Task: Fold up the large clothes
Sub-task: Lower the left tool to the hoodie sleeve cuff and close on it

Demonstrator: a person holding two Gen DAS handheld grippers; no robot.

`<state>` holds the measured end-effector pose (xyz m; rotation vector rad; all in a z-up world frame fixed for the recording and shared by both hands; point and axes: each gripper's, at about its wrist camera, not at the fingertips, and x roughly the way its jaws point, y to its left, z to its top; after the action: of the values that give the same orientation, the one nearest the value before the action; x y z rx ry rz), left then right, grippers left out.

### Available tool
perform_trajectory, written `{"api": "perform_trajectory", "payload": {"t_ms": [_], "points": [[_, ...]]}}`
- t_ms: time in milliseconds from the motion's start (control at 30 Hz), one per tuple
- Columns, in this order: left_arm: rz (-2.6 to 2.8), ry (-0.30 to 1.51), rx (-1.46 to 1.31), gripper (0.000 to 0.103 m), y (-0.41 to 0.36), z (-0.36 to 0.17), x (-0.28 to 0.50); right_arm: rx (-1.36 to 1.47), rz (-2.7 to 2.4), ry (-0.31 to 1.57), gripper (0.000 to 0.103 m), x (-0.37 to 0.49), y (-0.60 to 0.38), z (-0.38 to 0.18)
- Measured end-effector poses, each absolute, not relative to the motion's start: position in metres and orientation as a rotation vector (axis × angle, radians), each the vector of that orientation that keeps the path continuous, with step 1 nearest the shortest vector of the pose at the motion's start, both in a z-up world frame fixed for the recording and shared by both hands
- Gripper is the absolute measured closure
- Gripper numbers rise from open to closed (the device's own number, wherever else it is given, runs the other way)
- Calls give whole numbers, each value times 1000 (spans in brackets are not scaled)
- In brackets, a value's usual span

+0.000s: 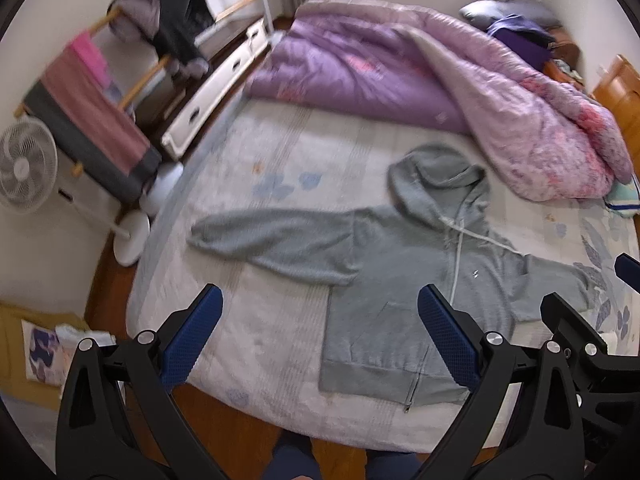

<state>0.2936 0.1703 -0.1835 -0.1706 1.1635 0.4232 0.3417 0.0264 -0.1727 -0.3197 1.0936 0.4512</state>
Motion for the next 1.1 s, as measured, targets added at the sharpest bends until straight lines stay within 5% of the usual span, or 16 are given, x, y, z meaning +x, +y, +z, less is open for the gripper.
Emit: {"api": "perform_trajectory", "payload": {"t_ms": [600,900,1000,1100], "points": [[517,1356,-739,5,478,-455,284,-293,339,1364,8,382,192,-385],[605,1142,-1256,6,594,-559,276,-52,263,1453,8,422,207,-470],[617,1096,-1277,7,613,-575,283,58,294,1490,24,431,203,-493],[620,1102,-1274,21,624,-587,289,172,292,1557,51,438,198,-521]]}}
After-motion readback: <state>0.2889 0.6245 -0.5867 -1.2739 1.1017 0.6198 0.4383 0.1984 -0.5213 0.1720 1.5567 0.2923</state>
